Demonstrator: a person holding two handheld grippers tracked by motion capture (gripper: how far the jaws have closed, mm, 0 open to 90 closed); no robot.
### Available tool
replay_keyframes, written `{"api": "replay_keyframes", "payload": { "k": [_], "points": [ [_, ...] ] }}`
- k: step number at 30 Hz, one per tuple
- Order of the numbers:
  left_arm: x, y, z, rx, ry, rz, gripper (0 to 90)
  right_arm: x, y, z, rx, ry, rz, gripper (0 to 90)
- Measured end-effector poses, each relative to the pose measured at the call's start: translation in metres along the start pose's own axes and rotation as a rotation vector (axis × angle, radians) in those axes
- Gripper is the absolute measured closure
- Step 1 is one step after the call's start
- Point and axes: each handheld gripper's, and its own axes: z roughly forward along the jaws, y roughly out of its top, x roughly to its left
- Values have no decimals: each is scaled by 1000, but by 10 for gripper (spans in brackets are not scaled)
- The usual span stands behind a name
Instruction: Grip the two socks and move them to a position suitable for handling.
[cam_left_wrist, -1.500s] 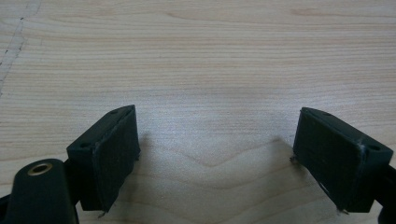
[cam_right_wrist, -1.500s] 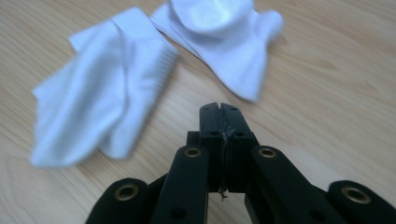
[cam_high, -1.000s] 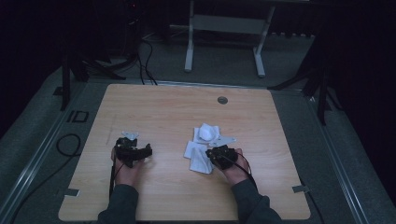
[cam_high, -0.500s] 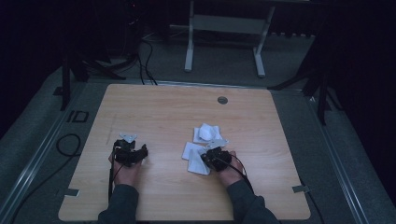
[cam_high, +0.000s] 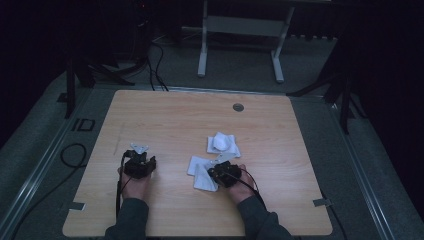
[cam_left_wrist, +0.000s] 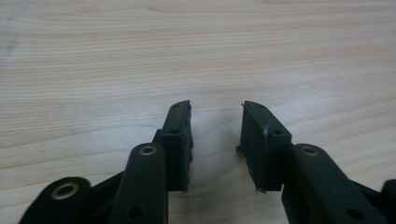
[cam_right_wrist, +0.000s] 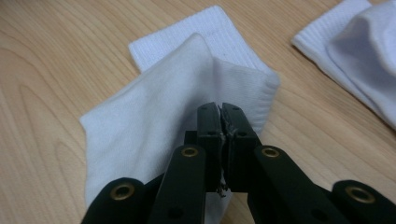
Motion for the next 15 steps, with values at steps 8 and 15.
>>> {"api": "replay_keyframes", "payload": {
  "k": [8,15],
  "points": [
    [-23,1,-7,-13,-80,82,701,5,-1,0,-6,16,11,866],
    [-40,0,-14,-30,-167,120,705,9,-1,0,-5,14,22,866]
  ]
}}
